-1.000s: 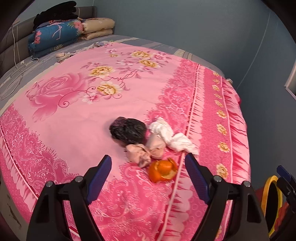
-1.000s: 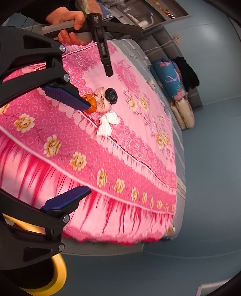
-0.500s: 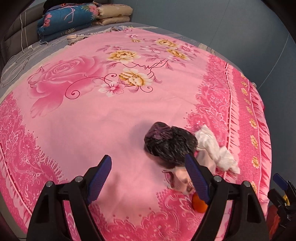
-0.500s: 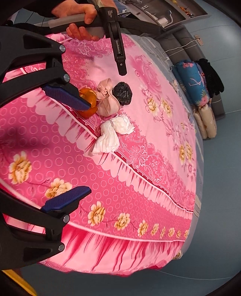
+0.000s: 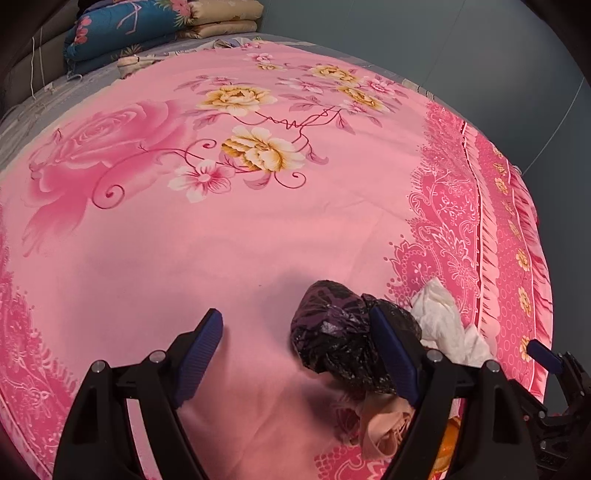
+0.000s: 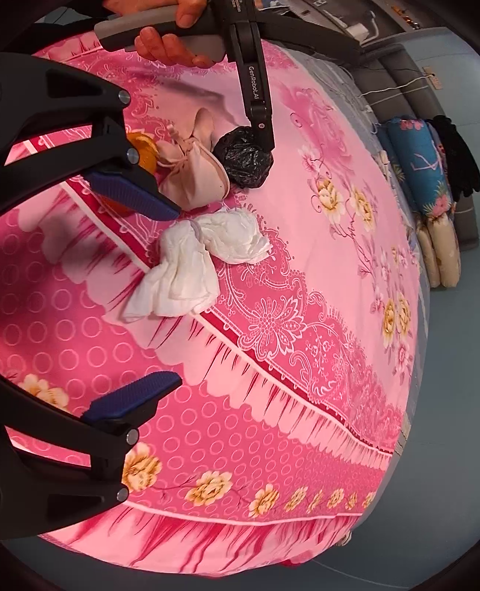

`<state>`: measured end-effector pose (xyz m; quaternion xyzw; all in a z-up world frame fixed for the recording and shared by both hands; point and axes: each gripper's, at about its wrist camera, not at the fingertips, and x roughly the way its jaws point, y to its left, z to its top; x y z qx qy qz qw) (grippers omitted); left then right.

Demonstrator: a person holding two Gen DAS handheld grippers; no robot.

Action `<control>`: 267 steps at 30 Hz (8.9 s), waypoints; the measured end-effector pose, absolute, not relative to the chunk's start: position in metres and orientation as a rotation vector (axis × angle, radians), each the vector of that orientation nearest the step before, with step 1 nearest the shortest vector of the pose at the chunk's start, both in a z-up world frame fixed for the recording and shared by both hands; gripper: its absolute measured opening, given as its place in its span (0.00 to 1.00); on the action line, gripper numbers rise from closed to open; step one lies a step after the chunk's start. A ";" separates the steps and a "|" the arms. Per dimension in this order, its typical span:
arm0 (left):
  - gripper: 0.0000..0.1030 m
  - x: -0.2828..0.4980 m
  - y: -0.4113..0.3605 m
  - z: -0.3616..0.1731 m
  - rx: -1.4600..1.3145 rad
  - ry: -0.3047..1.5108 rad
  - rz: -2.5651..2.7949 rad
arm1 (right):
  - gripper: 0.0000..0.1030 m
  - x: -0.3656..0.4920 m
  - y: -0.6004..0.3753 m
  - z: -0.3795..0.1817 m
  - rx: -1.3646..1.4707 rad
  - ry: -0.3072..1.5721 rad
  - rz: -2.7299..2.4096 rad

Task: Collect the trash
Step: 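Grasp the black plastic bag with the left gripper while the right grasps a white tissue, then carry the black bag and white tissue over the yellow bin with both tools, then open both grippers to drop the bag and tissue into the bin, then move both tools back to the bed toward the beige bag and orange peel, then grasp the beige cloth bag with the left gripper while the right grasps the orange peel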

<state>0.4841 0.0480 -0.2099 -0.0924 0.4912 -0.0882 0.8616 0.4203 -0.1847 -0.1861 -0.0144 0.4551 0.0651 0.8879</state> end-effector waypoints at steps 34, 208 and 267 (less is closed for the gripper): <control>0.33 0.458 0.026 -0.189 -0.148 0.972 -0.326 | 0.18 0.421 -0.167 -0.203 0.048 1.046 0.185; 0.84 0.277 -0.038 -0.080 -0.077 0.763 -0.415 | 0.72 0.189 -0.294 -0.082 0.222 0.713 0.041; 0.21 0.456 0.020 -0.231 -0.232 1.077 -0.517 | 0.46 0.391 -0.105 -0.229 0.028 1.060 0.333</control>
